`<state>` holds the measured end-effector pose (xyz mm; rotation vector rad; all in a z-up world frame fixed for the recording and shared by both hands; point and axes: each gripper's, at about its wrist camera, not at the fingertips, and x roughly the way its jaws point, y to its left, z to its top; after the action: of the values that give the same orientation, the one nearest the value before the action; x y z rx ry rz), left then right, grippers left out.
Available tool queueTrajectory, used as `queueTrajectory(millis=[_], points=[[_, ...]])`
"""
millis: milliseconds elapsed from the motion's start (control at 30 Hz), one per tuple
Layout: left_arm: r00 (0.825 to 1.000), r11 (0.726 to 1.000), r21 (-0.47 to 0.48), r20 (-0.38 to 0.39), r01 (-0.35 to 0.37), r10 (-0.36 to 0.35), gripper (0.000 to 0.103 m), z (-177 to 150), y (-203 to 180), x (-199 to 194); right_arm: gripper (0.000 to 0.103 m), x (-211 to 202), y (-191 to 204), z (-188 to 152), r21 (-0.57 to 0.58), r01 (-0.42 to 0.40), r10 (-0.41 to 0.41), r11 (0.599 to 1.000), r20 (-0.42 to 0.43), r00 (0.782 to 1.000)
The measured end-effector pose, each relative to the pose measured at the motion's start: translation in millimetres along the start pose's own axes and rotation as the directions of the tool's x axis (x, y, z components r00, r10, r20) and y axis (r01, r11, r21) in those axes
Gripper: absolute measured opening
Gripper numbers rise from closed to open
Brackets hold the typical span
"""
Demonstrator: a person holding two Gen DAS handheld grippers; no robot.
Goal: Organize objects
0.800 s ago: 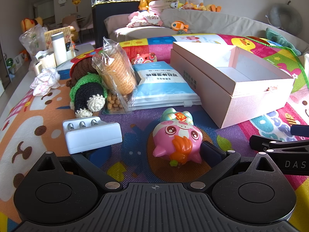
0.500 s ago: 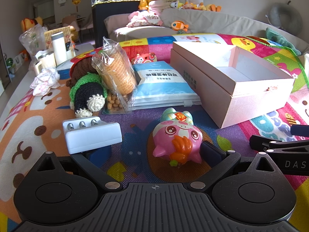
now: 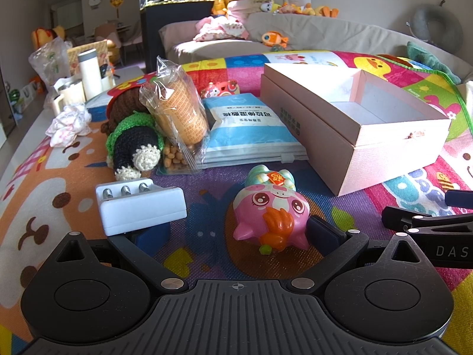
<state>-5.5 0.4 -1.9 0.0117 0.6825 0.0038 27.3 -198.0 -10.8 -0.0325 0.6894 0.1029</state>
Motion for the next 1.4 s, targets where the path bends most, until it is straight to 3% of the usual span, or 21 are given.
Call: queueTrajectory(millis=[567, 767, 900, 1000, 1100, 1200, 1400], points=[[1.0, 1.0, -0.007, 0.001, 0.0, 0.0, 0.101, -2.0, -0.4, -1.9, 0.103, 1.7, -2.7, 2.0, 0.003, -0.002, 0.002, 1.0, -0.001, 1.0], [0.999, 0.999, 0.005, 0.017, 0.047, -0.047, 0.101, -7.6, 9.9, -31.8, 0.103, 0.0, -7.4, 1.3, -0.005, -0.027, 0.027, 1.0, -0.007, 1.0], [0.986, 0.994, -0.069, 0.146, 0.086, -0.076, 0.101, 11.3, 44.4, -66.5, 0.103, -2.5, -15.7, 5.8, 0.003, -0.077, 0.077, 0.997, -0.042, 0.996], [0.973, 0.98, -0.191, 0.229, 0.05, -0.005, 0.101, 39.4, 88.7, -73.5, 0.103, -6.3, -13.4, 4.9, -0.016, -0.072, 0.07, 0.997, -0.075, 0.995], [0.978, 0.955, -0.295, 0.205, 0.022, 0.041, 0.1, 62.1, 128.3, -58.8, 0.103, -8.7, -7.0, 2.6, -0.02, -0.036, 0.034, 0.999, -0.087, 0.996], [0.985, 0.927, -0.37, 0.174, 0.071, -0.006, 0.1, 68.5, 149.3, -46.0, 0.103, -7.6, -6.0, 4.0, -0.013, -0.03, 0.029, 0.999, -0.098, 0.995], [0.979, 0.946, -0.266, 0.141, 0.184, -0.15, 0.1, 73.0, 120.0, -17.6, 0.103, -8.0, -6.8, 3.7, -0.021, -0.042, 0.04, 0.999, -0.098, 0.994]])
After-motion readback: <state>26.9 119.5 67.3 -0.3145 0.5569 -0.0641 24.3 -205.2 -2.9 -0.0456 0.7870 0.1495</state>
